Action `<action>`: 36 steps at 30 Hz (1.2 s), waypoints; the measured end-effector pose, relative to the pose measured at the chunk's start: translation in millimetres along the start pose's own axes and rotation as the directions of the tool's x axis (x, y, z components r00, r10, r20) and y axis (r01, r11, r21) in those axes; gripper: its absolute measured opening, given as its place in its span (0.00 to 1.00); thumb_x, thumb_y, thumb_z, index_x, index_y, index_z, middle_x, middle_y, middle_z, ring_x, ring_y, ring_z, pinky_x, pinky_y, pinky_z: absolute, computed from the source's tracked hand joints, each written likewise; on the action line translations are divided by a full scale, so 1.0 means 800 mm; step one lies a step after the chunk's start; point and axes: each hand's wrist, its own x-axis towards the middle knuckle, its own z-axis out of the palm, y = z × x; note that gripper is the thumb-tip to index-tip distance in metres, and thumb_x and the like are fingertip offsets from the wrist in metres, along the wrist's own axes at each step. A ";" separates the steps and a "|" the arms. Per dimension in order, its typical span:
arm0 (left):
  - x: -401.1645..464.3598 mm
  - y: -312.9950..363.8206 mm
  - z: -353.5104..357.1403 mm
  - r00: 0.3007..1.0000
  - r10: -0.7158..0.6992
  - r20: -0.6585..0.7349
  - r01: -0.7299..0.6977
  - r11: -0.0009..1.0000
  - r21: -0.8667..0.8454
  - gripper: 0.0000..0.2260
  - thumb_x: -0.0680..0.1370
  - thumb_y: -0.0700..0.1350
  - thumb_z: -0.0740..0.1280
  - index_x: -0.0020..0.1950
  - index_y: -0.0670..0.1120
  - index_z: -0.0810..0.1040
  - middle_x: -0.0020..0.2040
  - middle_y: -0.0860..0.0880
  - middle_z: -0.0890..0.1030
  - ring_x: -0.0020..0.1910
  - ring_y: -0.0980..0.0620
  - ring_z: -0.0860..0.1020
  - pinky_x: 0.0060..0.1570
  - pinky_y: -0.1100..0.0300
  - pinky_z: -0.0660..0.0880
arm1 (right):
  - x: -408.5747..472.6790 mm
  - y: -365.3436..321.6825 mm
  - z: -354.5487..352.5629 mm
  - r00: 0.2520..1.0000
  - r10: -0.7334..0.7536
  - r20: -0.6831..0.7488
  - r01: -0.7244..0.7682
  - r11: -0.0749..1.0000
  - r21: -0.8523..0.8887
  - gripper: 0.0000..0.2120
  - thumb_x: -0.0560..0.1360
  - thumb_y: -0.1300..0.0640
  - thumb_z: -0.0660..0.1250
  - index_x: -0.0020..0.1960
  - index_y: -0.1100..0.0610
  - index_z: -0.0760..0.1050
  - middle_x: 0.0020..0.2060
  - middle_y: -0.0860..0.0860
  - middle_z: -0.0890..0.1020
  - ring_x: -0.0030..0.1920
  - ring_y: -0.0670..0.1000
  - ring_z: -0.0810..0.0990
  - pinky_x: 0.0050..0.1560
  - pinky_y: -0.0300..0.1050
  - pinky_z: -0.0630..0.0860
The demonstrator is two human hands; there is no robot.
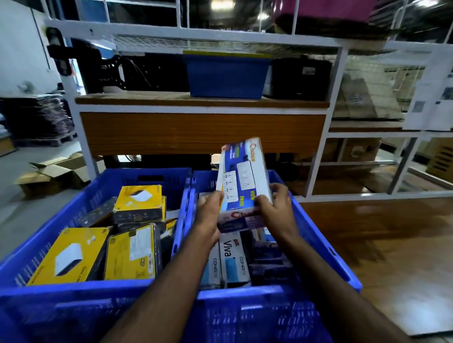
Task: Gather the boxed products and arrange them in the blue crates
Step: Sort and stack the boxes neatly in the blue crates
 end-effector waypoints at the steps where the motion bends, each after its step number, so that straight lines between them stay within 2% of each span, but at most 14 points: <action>1: -0.004 0.004 -0.003 0.997 0.064 -0.034 -0.062 0.996 0.062 0.06 0.77 0.40 0.63 0.53 0.40 0.75 0.44 0.40 0.82 0.36 0.45 0.81 0.31 0.58 0.79 | 0.004 0.011 0.004 0.998 0.055 0.024 -0.056 0.997 0.045 0.18 0.66 0.41 0.63 0.54 0.38 0.66 0.55 0.54 0.76 0.55 0.56 0.78 0.57 0.60 0.76; 4: -0.011 0.016 -0.016 0.994 0.105 -0.019 -0.101 0.983 0.156 0.06 0.79 0.36 0.59 0.49 0.46 0.72 0.45 0.45 0.80 0.37 0.50 0.80 0.28 0.61 0.76 | 0.011 0.032 0.018 0.997 0.062 0.045 -0.064 0.996 0.061 0.15 0.65 0.42 0.61 0.52 0.34 0.67 0.53 0.54 0.78 0.54 0.56 0.79 0.56 0.61 0.76; 6: -0.016 0.022 -0.026 0.997 0.077 0.003 -0.076 0.978 0.194 0.06 0.80 0.37 0.58 0.53 0.46 0.72 0.44 0.47 0.80 0.36 0.53 0.79 0.25 0.63 0.74 | -0.003 0.007 0.020 1.000 -0.016 0.020 0.015 0.999 0.052 0.22 0.65 0.45 0.61 0.59 0.43 0.69 0.57 0.55 0.76 0.56 0.50 0.75 0.62 0.51 0.73; 8: -0.015 0.023 -0.036 0.998 0.036 0.056 -0.050 0.962 0.268 0.07 0.82 0.45 0.60 0.59 0.46 0.73 0.48 0.48 0.81 0.40 0.54 0.79 0.33 0.61 0.76 | -0.017 -0.008 0.019 0.980 -0.195 0.033 0.196 0.979 -0.050 0.28 0.67 0.49 0.63 0.66 0.55 0.69 0.62 0.56 0.71 0.58 0.45 0.69 0.62 0.43 0.69; 10: -0.016 0.026 -0.039 0.991 -0.033 0.129 -0.006 0.958 0.286 0.16 0.80 0.59 0.59 0.56 0.49 0.77 0.48 0.48 0.83 0.41 0.53 0.80 0.41 0.59 0.76 | -0.031 -0.016 0.016 0.883 -0.459 0.099 0.468 0.847 -0.250 0.30 0.68 0.47 0.66 0.69 0.56 0.69 0.66 0.58 0.68 0.62 0.53 0.70 0.61 0.49 0.72; 12: -0.011 0.030 -0.038 0.977 -0.128 0.171 0.097 0.979 0.180 0.27 0.76 0.69 0.56 0.53 0.48 0.81 0.48 0.45 0.85 0.45 0.47 0.82 0.49 0.52 0.77 | -0.042 -0.020 0.020 0.750 -0.626 0.214 0.641 0.606 -0.471 0.31 0.68 0.44 0.67 0.69 0.53 0.70 0.70 0.60 0.67 0.62 0.62 0.72 0.56 0.55 0.73; 14: -0.008 0.031 -0.037 0.971 -0.154 0.184 0.149 0.988 0.039 0.32 0.75 0.70 0.54 0.55 0.46 0.83 0.54 0.41 0.84 0.54 0.40 0.81 0.59 0.42 0.74 | -0.051 -0.023 0.026 0.654 -0.687 0.316 0.715 0.427 -0.553 0.32 0.68 0.43 0.66 0.70 0.52 0.70 0.71 0.59 0.66 0.61 0.63 0.71 0.53 0.56 0.73; 16: -0.004 0.033 -0.038 0.973 -0.139 0.183 0.149 0.988 -0.043 0.35 0.74 0.72 0.52 0.58 0.46 0.83 0.56 0.40 0.83 0.58 0.38 0.79 0.61 0.41 0.73 | -0.054 -0.024 0.028 0.625 -0.707 0.329 0.729 0.379 -0.571 0.34 0.66 0.44 0.66 0.70 0.51 0.68 0.71 0.60 0.65 0.61 0.63 0.70 0.52 0.57 0.73; 21: -0.005 0.047 -0.046 0.984 -0.080 0.158 0.112 0.973 -0.201 0.22 0.77 0.64 0.61 0.47 0.46 0.81 0.38 0.45 0.83 0.46 0.44 0.80 0.50 0.50 0.75 | -0.048 -0.017 0.016 0.771 -0.587 0.245 0.603 0.552 -0.576 0.46 0.58 0.49 0.72 0.73 0.53 0.59 0.68 0.59 0.65 0.64 0.62 0.68 0.56 0.59 0.71; 24: 0.001 0.047 -0.048 0.984 0.012 0.179 0.032 0.969 -0.243 0.07 0.80 0.48 0.62 0.46 0.48 0.78 0.43 0.46 0.80 0.44 0.48 0.79 0.45 0.52 0.75 | -0.032 -0.006 0.012 0.881 -0.448 0.150 0.440 0.664 -0.604 0.48 0.59 0.53 0.74 0.75 0.58 0.57 0.62 0.56 0.72 0.59 0.61 0.71 0.54 0.58 0.70; 27: 0.004 0.042 -0.044 0.973 0.093 0.213 -0.048 0.977 -0.206 0.14 0.80 0.34 0.55 0.49 0.49 0.77 0.33 0.50 0.81 0.34 0.53 0.77 0.42 0.58 0.69 | -0.016 0.008 0.009 0.930 -0.347 0.125 0.356 0.760 -0.544 0.39 0.62 0.59 0.74 0.70 0.61 0.63 0.58 0.57 0.74 0.56 0.62 0.74 0.49 0.52 0.72; 29: 0.002 0.041 -0.041 0.963 0.131 0.236 -0.088 0.979 -0.182 0.16 0.81 0.33 0.54 0.51 0.49 0.78 0.37 0.49 0.84 0.39 0.51 0.76 0.44 0.59 0.69 | -0.012 0.014 0.009 0.936 -0.331 0.120 0.348 0.819 -0.456 0.34 0.64 0.60 0.73 0.67 0.60 0.66 0.58 0.57 0.74 0.56 0.60 0.73 0.50 0.48 0.71; 33: 0.005 0.041 -0.043 0.958 0.175 0.226 -0.147 0.980 -0.137 0.17 0.77 0.30 0.56 0.56 0.48 0.78 0.44 0.47 0.83 0.43 0.50 0.78 0.45 0.59 0.71 | -0.006 0.021 0.013 0.915 -0.361 0.179 0.403 0.807 -0.431 0.37 0.66 0.51 0.73 0.70 0.54 0.62 0.63 0.52 0.71 0.61 0.57 0.72 0.58 0.53 0.72; 36: 0.010 0.045 -0.051 0.949 0.206 0.237 -0.187 0.977 -0.099 0.17 0.74 0.33 0.61 0.62 0.43 0.75 0.51 0.41 0.80 0.44 0.47 0.77 0.45 0.55 0.71 | -0.003 0.021 0.015 0.924 -0.327 0.200 0.383 0.812 -0.441 0.44 0.69 0.32 0.65 0.76 0.52 0.55 0.70 0.51 0.68 0.67 0.56 0.69 0.63 0.56 0.70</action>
